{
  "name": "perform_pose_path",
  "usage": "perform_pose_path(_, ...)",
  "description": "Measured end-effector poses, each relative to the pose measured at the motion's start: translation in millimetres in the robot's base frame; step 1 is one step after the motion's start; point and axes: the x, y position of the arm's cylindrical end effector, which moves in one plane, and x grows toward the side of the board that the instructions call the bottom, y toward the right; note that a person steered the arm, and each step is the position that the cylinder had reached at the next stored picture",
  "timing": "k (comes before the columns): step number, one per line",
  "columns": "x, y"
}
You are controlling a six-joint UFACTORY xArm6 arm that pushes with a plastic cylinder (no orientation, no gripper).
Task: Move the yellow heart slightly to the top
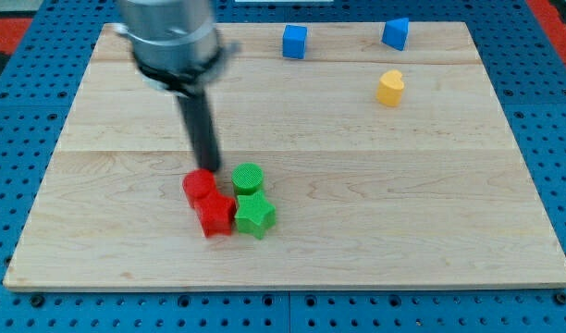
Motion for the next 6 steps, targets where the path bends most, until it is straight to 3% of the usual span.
perform_pose_path(1, -17, 31)
perform_pose_path(2, -86, 15)
perform_pose_path(4, -147, 192)
perform_pose_path(5, -194, 254)
perform_pose_path(6, -237, 276)
